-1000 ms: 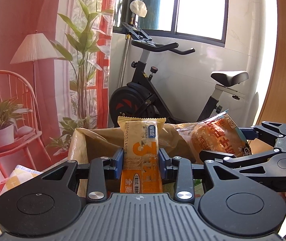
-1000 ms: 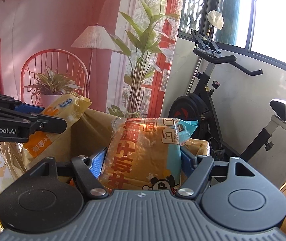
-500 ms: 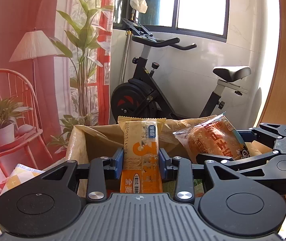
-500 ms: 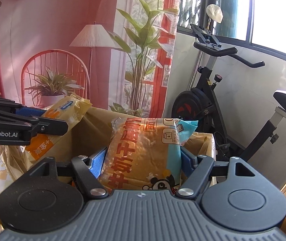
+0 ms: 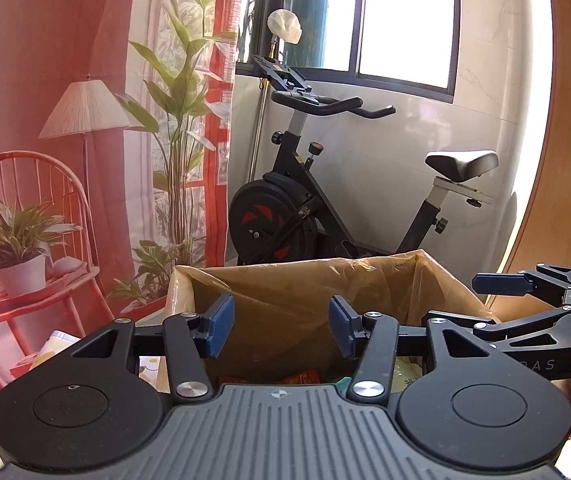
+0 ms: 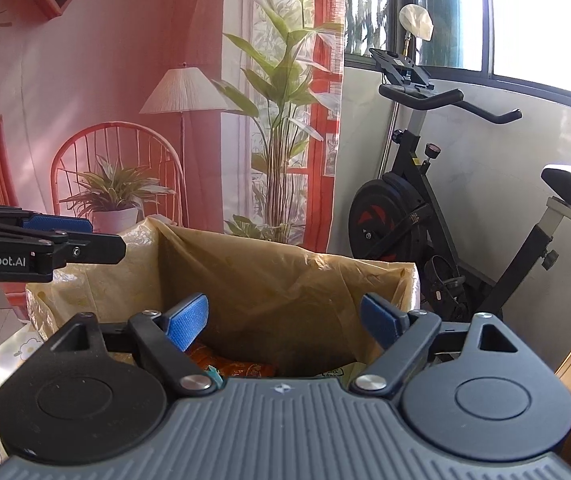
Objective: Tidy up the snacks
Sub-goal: 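Move both grippers back down toward the remaining snack pile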
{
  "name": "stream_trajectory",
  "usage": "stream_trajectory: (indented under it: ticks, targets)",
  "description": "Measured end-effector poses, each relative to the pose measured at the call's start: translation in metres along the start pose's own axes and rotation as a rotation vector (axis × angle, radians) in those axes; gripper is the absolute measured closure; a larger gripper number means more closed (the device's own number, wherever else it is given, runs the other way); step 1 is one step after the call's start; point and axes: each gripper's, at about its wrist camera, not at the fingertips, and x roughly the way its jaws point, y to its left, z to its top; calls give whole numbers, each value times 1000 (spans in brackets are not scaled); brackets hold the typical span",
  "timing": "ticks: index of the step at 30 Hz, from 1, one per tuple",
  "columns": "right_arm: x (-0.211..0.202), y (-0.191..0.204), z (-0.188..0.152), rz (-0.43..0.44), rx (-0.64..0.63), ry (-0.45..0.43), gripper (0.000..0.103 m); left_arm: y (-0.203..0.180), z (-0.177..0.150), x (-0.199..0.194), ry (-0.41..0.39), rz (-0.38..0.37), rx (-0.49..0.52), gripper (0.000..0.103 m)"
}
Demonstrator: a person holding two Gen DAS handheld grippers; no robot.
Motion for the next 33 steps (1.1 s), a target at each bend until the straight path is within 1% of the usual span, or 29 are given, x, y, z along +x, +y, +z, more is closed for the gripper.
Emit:
stream_trajectory:
  ticks: [6,8,11,16,18,22,25,30,33]
  targets:
    - [-40,2,-16,23,70,-18,17,9,-12,-41,5,-17,-31,46]
    - [-53,3,-25,33,101,-25,17,15,-23,-57,4,-25,-34,44]
    - [-71,7,-43,43,119,-33,17,21,-40,-74,10,-27,-12,43]
    - [-91,17,-71,35,136,-48,17,35,-69,-89,33,-26,-12,41]
    - [-94,19,-84,36,165,-43,17,40,-79,-89,46,-27,-16,35]
    - [-89,25,-106,34,202,-1,17,50,-98,-81,98,-18,-13,34]
    - [-82,29,-121,36,220,32,17,57,-108,-73,121,-26,-26,27]
    - [-64,38,-144,39,242,106,17,59,-127,-52,164,-27,-18,27]
    - [-53,40,-154,46,263,148,17,62,-137,-40,195,-37,-39,27]
